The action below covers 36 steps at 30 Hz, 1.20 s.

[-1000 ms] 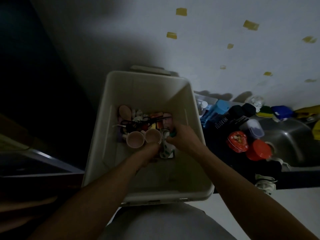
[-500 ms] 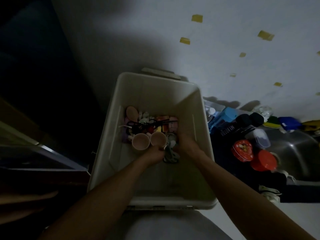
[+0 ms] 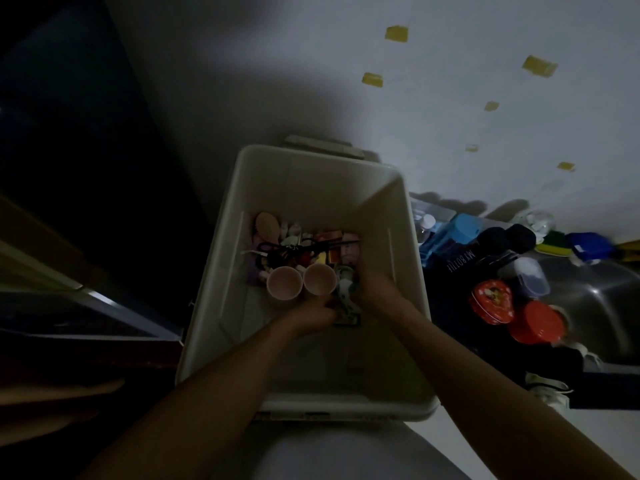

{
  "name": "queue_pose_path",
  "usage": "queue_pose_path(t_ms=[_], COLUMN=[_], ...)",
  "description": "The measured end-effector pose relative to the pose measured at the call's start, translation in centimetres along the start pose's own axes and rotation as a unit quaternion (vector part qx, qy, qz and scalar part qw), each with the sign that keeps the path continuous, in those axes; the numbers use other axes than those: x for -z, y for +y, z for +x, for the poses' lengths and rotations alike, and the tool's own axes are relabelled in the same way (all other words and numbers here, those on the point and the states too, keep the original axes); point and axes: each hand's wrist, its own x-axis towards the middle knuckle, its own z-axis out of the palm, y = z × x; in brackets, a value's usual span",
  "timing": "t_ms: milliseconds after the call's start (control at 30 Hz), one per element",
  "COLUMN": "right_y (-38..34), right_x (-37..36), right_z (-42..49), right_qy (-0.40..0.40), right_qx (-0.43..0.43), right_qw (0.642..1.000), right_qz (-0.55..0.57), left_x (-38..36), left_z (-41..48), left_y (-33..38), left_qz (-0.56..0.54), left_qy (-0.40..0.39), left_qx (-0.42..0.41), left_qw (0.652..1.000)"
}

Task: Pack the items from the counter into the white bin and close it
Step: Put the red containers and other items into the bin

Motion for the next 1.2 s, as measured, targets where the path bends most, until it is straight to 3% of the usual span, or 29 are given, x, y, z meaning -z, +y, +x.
queue_pose_path(t_ms=[233, 467, 667, 767, 1067, 1200], right_y=[0.9, 2.0, 4.7, 7.1, 15.7, 21.6], right_x=[2.1, 5.7, 10.2, 11.6, 12.6, 11.5], right_z=[-1.9, -5.0, -7.3, -7.7, -7.8, -7.1], right_qy=[0.018, 0.068, 0.105, 0.130, 0.203, 0.224], right_qx=[0.022, 0.126, 0.187, 0.190, 0.158, 0.084], right_qw=[0.999, 0.979, 0.942, 0.929, 0.891, 0.910], right_qz=[0.034, 0.146, 0.257, 0.288, 0.374, 0.339], left_x=[0.4, 1.1, 0.0, -1.4, -7.7, -12.5], left_z=[-0.9, -1.6, -2.4, -2.6, -0.5, 1.5], left_y=[1.0, 5.1, 11.4, 14.6, 21.1, 22.9], left_qz=[-0.046, -0.090, -0.214, -0.245, -0.215, -0.217], left_qy=[0.027, 0.145, 0.211, 0.204, 0.139, 0.120], left_qx=[-0.017, -0.015, -0.121, -0.162, -0.187, -0.159], left_qw=[0.998, 0.985, 0.946, 0.934, 0.948, 0.956])
